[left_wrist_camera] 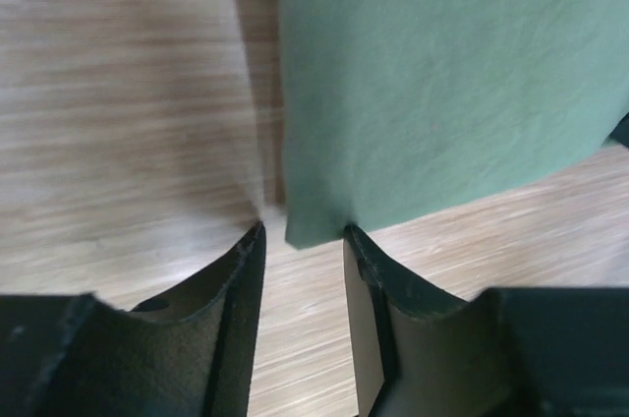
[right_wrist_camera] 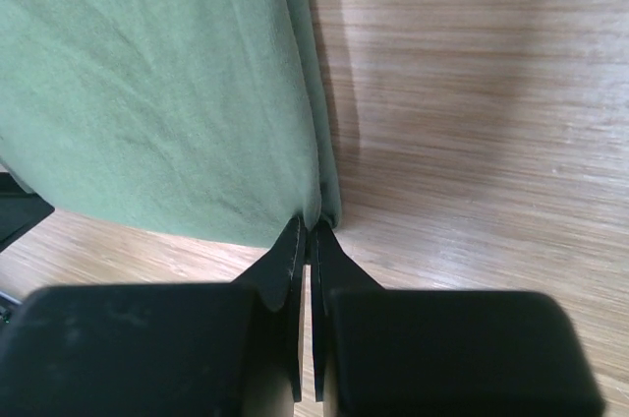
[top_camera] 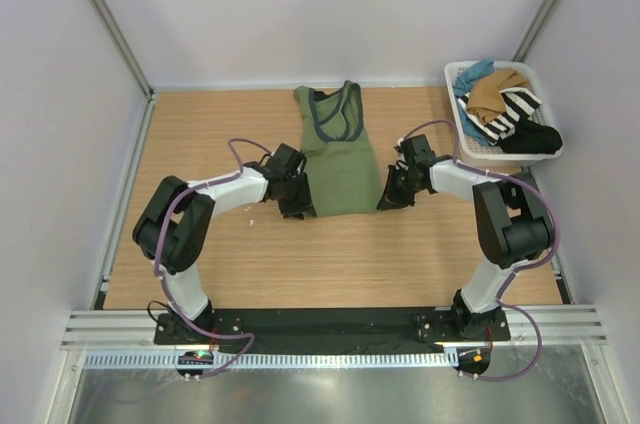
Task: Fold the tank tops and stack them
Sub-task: Fold the tank top
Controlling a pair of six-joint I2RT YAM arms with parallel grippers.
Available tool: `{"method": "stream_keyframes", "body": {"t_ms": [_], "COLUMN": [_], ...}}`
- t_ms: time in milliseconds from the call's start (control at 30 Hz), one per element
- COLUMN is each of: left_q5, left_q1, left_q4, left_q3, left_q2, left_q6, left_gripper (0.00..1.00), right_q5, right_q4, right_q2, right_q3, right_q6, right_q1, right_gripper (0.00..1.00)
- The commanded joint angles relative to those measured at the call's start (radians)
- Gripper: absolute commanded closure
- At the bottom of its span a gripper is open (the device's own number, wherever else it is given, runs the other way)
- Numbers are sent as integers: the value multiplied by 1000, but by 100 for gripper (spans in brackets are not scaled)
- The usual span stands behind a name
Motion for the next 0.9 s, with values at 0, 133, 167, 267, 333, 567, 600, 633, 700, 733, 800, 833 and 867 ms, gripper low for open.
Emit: {"method": "stream_keyframes", "body": {"t_ms": [0, 133, 167, 267, 333, 567, 600, 633, 700, 733, 800, 833, 867], "left_q5": [-36, -32, -27, 9, 11, -44, -52, -55, -35, -26, -20, -24, -29], "left_q1": [-8, -10, -10, -11, -16, -33, -33, -33, -34, -39, -65, -74, -85], "left_q4": [2, 15, 23, 55, 52, -9, -18, -32, -41, -40, -49, -67, -72], "left_q3": [-42, -63, -62, -51, -31, -25, -52, -68, -123, -145, -197, -212, -249], "left_q2": [-91, -110, -99, -61, -42, -33, -50, -89, -140, -192, -240, -281, -301], "left_q6": [-8, -4, -4, -6, -1, 0, 2, 6, 5, 0, -8, -18, -24], "left_gripper": [59, 60, 60, 61, 62, 100, 100, 100, 100, 100, 100, 100, 100], "right_q5": [-4, -7, -9, -10, -10, -4, 5, 17, 30, 46, 68, 92, 97], "right_q4": [0, 11, 12, 12, 8, -3, -12, -23, -52, -66, -99, -109, -119], "right_q2": [-46, -65, -68, -71, -69, -107, -120, -132, -190, -213, -288, -308, -348], "right_q3": [-28, -54, -56, -58, -56, -79, -87, -103, -125, -149, -172, -194, -203], "right_q6": [-6, 0, 1, 3, 1, 11, 11, 11, 17, 21, 41, 64, 75], "right_q1": [1, 1, 3, 3, 4, 17, 21, 32, 46, 72, 105, 144, 165], "right_gripper": [99, 99, 99, 99, 99, 99, 99, 99, 99, 99, 96, 95, 95]}}
